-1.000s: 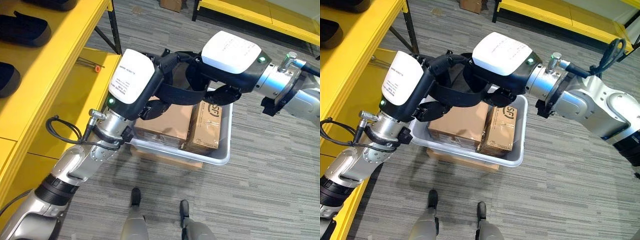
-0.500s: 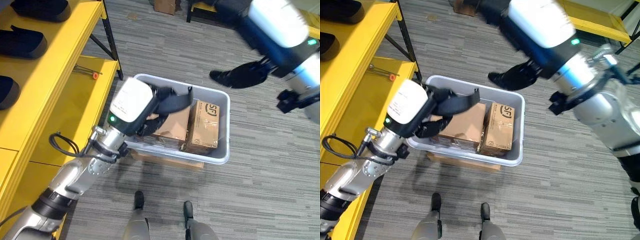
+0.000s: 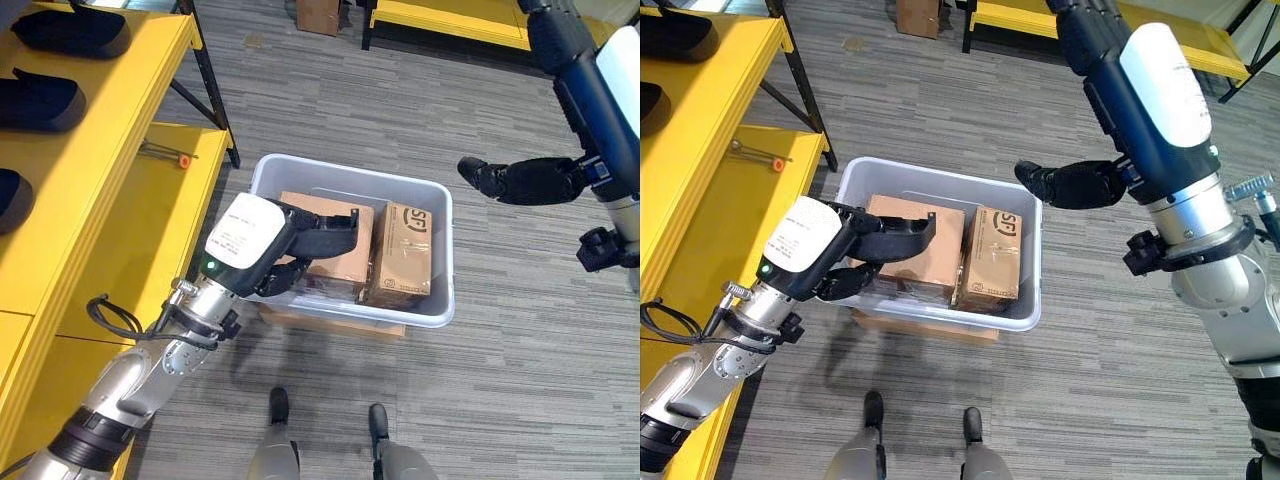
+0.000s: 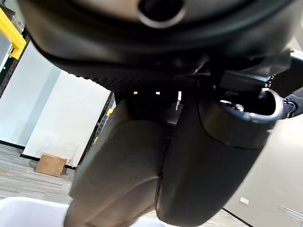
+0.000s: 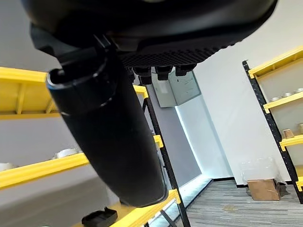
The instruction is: Move parts from the plastic box to the shelf.
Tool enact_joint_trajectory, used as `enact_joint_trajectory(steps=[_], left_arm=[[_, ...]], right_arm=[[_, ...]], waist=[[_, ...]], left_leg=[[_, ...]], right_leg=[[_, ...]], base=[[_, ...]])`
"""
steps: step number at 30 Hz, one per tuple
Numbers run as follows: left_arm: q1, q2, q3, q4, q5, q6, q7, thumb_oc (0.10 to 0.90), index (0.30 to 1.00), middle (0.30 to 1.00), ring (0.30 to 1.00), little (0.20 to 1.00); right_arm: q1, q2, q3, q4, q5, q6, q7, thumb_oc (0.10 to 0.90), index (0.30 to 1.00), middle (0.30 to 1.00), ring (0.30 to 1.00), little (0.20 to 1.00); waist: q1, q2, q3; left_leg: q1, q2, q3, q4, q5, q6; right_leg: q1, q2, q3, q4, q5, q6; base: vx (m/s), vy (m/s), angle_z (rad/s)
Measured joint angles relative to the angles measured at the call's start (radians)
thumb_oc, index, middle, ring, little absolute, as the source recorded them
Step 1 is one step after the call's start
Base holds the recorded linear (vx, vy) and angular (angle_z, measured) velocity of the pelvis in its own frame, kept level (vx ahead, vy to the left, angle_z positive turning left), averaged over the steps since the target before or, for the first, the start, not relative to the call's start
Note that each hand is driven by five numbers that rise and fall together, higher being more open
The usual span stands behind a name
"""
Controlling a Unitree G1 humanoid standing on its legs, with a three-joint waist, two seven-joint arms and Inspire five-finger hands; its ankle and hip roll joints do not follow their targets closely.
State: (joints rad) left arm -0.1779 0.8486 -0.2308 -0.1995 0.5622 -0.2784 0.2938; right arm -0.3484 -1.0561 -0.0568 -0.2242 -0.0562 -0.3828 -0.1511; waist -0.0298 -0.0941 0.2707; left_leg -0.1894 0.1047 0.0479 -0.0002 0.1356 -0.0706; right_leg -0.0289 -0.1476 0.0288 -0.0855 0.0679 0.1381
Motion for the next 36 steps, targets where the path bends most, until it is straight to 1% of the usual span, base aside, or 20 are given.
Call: enact_joint_trajectory(steps=[3, 6, 8, 9, 10, 11, 13, 14, 15, 17, 19, 23, 25, 28, 31, 32, 33, 34, 35, 36], left_arm=[[0.006, 0.0, 0.002, 0.0, -0.001, -0.002, 0.0, 0.4, 0.3, 0.3, 0.3, 0.3], [0.041, -0.001, 0.012, -0.001, -0.001, -0.007, 0.0, 0.4, 0.3, 0.3, 0.3, 0.3], [0.084, -0.001, 0.044, -0.005, -0.001, -0.012, -0.001, 0.4, 0.3, 0.3, 0.3, 0.3], [0.12, -0.002, 0.074, -0.006, -0.001, -0.012, -0.002, 0.4, 0.3, 0.3, 0.3, 0.3], [0.12, -0.002, 0.074, -0.006, -0.001, -0.012, -0.002, 0.4, 0.3, 0.3, 0.3, 0.3], [0.17, -0.003, 0.121, -0.006, -0.001, -0.009, -0.003, 0.4, 0.3, 0.3, 0.3, 0.3], [0.201, -0.01, 0.149, -0.006, -0.004, -0.005, -0.005, 0.4, 0.3, 0.3, 0.3, 0.3], [0.244, -0.027, 0.182, -0.011, -0.007, -0.008, -0.005, 0.4, 0.3, 0.3, 0.3, 0.3], [0.269, -0.047, 0.205, -0.011, -0.008, -0.006, -0.005, 0.4, 0.3, 0.3, 0.3, 0.3], [0.314, -0.078, 0.253, -0.012, -0.01, -0.006, -0.006, 0.4, 0.3, 0.3, 0.3, 0.3], [0.347, -0.093, 0.281, -0.011, -0.04, -0.002, -0.006, 0.4, 0.3, 0.3, 0.3, 0.3], [0.434, -0.13, 0.337, -0.014, -0.05, 0.0, -0.006, 0.4, 0.3, 0.3, 0.3, 0.3], [0.47, -0.131, 0.346, -0.014, -0.05, 0.009, -0.006, 0.4, 0.3, 0.3, 0.3, 0.3], [0.493, -0.189, 0.369, -0.013, -0.062, 0.016, -0.006, 0.4, 0.3, 0.3, 0.3, 0.3], [0.504, -0.232, 0.377, -0.016, -0.087, 0.017, -0.001, 0.4, 0.3, 0.3, 0.3, 0.3], [0.512, -0.248, 0.385, -0.016, -0.088, 0.019, 0.01, 0.4, 0.3, 0.3, 0.3, 0.3], [0.513, -0.249, 0.385, -0.016, -0.088, 0.019, 0.012, 0.4, 0.3, 0.3, 0.3, 0.3], [0.515, -0.248, 0.388, -0.017, -0.089, 0.02, 0.022, 0.4, 0.3, 0.3, 0.3, 0.3], [0.513, -0.241, 0.393, -0.017, -0.088, 0.02, 0.022, 0.4, 0.3, 0.3, 0.3, 0.3], [0.51, -0.241, 0.393, -0.017, -0.088, 0.02, 0.022, 0.4, 0.3, 0.3, 0.3, 0.3]], right_arm=[[0.047, 0.047, -0.042, -0.009, 0.001, -0.001, 0.0, 0.9, 1.0, 1.0, 1.0, 1.0], [0.119, 0.088, -0.072, -0.016, 0.0, -0.001, 0.001, 0.9, 1.0, 1.0, 1.0, 1.0], [0.18, 0.14, -0.109, -0.024, 0.001, -0.002, 0.001, 0.9, 1.0, 1.0, 1.0, 1.0], [0.236, 0.198, -0.142, -0.028, 0.004, -0.001, 0.0, 0.9, 1.0, 1.0, 1.0, 1.0], [0.236, 0.198, -0.142, -0.028, 0.004, -0.001, 0.0, 0.9, 1.0, 1.0, 1.0, 1.0], [0.295, 0.297, -0.172, -0.027, 0.028, 0.007, -0.002, 0.9, 1.0, 1.0, 1.0, 1.0], [0.34, 0.354, -0.175, -0.018, 0.047, 0.021, 0.0, 0.9, 1.0, 1.0, 1.0, 1.0], [0.392, 0.463, -0.191, -0.014, 0.08, 0.021, 0.0, 0.9, 1.0, 1.0, 1.0, 1.0], [0.418, 0.524, -0.192, -0.005, 0.108, 0.024, -0.002, 0.9, 1.0, 1.0, 1.0, 1.0], [0.469, 0.59, -0.191, 0.014, 0.151, 0.048, 0.002, 0.9, 1.0, 1.0, 1.0, 1.0], [0.51, 0.6, -0.188, 0.044, 0.18, 0.071, 0.009, 0.9, 1.0, 1.0, 1.0, 1.0], [0.559, 0.665, -0.178, 0.089, 0.233, 0.087, 0.019, 0.9, 1.0, 1.0, 1.0, 1.0], [0.569, 0.672, -0.142, 0.128, 0.257, 0.088, 0.03, 0.9, 1.0, 1.0, 1.0, 1.0], [0.591, 0.674, -0.109, 0.133, 0.257, 0.098, 0.054, 0.9, 1.0, 1.0, 1.0, 1.0], [0.563, 0.668, -0.083, 0.153, 0.276, 0.098, 0.056, 0.9, 1.0, 1.0, 1.0, 1.0], [0.534, 0.644, -0.041, 0.157, 0.295, 0.099, 0.051, 0.9, 1.0, 1.0, 1.0, 1.0], [0.518, 0.64, -0.026, 0.159, 0.296, 0.098, 0.052, 0.9, 1.0, 1.0, 1.0, 1.0], [0.48, 0.627, 0.013, 0.168, 0.296, 0.099, 0.051, 0.9, 1.0, 1.0, 1.0, 1.0], [0.456, 0.622, 0.043, 0.17, 0.297, 0.098, 0.054, 0.9, 1.0, 1.0, 1.0, 1.0], [0.448, 0.621, 0.058, 0.169, 0.294, 0.097, 0.061, 0.9, 1.0, 1.0, 1.0, 1.0]], waist=[[0.0, 0.002, -0.008], [0.0, 0.002, -0.03], [0.0, 0.003, -0.043], [-0.001, 0.003, -0.053], [-0.001, 0.003, -0.053], [0.0, 0.008, -0.063], [0.0, 0.018, -0.073], [0.001, 0.023, -0.091], [0.001, 0.029, -0.097], [0.003, 0.042, -0.104], [0.002, 0.052, -0.111], [0.004, 0.076, -0.124], [0.004, 0.093, -0.133], [0.004, 0.121, -0.136], [0.004, 0.152, -0.135], [0.005, 0.17, -0.127], [0.008, 0.177, -0.123], [0.01, 0.181, -0.118], [0.009, 0.172, -0.109], [0.015, 0.17, -0.104]], left_leg=[[0.0, 0.0, 0.0, -0.001, 0.0, 0.0], [0.001, 0.0, 0.001, -0.005, -0.001, -0.001], [0.001, 0.0, 0.001, -0.007, -0.001, -0.001], [0.001, 0.0, 0.002, -0.008, -0.003, -0.001], [0.001, 0.0, 0.002, -0.008, -0.003, -0.001], [0.002, 0.0, 0.004, -0.009, -0.004, -0.001], [0.002, -0.001, 0.006, -0.011, -0.004, 0.0], [0.006, 0.0, 0.005, -0.018, -0.004, -0.001], [0.013, -0.001, 0.007, -0.024, -0.003, -0.001], [0.017, -0.001, 0.01, -0.028, -0.003, -0.001], [0.019, -0.001, 0.01, -0.029, -0.001, -0.003], [0.026, 0.0, 0.017, -0.033, -0.001, -0.003], [0.032, 0.0, 0.018, -0.036, 0.001, -0.003], [0.035, 0.001, 0.016, -0.032, 0.002, -0.003], [0.039, 0.008, 0.01, -0.022, 0.004, -0.005], [0.034, 0.019, 0.002, -0.006, 0.005, -0.007], [0.034, 0.026, 0.0, -0.001, 0.007, -0.01], [0.024, 0.037, 0.004, 0.018, 0.004, -0.013], [0.031, 0.041, 0.004, 0.012, 0.006, -0.02], [0.035, 0.051, -0.001, 0.013, 0.003, -0.022]], right_leg=[[0.0, 0.0, 0.001, 0.0, 0.0, 0.0], [-0.002, 0.0, 0.003, 0.0, -0.002, 0.001], [-0.003, 0.0, 0.003, 0.0, -0.004, 0.001], [-0.004, 0.0, 0.003, 0.0, -0.005, 0.001], [-0.004, 0.0, 0.003, 0.0, -0.005, 0.001], [-0.004, -0.001, 0.005, 0.0, -0.006, 0.001], [-0.006, -0.002, 0.007, 0.0, -0.006, 0.001], [-0.006, -0.001, 0.007, 0.0, -0.009, 0.0], [-0.004, -0.001, 0.009, 0.0, -0.01, 0.001], [-0.002, -0.002, 0.012, -0.001, -0.011, 0.002], [-0.001, -0.002, 0.012, 0.0, -0.011, 0.002], [0.002, -0.003, 0.015, -0.001, -0.014, 0.002], [0.005, -0.003, 0.016, 0.0, -0.017, 0.004], [0.011, -0.001, 0.016, 0.0, -0.017, 0.003], [0.006, 0.009, 0.016, 0.031, -0.033, 0.006], [-0.024, 0.03, 0.013, 0.103, -0.067, -0.001], [-0.042, 0.039, 0.015, 0.145, -0.086, -0.009], [-0.088, 0.052, 0.018, 0.234, -0.121, -0.026], [-0.123, 0.058, 0.037, 0.307, -0.16, -0.038], [-0.133, 0.063, 0.037, 0.339, -0.177, -0.045]], base=[[0.0, 0.0, 0.0], [0.0, 0.0, 0.0], [0.0, 0.0, 0.0], [0.0, 0.0, 0.0], [0.0, 0.0, 0.0], [0.0, 0.0, 0.0], [0.0, -0.004, -0.02], [0.0, -0.023, -0.03], [0.0, -0.02, -0.04], [0.0, -0.007, -0.03], [-0.02, -0.02, -0.01], [-0.03, -0.031, -0.02], [-0.08, -0.068, -0.03], [-0.1, -0.073, 0.01], [-0.17, -0.152, 0.03], [-0.25, -0.256, 0.04], [-0.17, -0.188, -0.04], [-0.11, -0.167, -0.1], [-0.14, -0.187, -0.07], [-0.17, -0.252, -0.16]])
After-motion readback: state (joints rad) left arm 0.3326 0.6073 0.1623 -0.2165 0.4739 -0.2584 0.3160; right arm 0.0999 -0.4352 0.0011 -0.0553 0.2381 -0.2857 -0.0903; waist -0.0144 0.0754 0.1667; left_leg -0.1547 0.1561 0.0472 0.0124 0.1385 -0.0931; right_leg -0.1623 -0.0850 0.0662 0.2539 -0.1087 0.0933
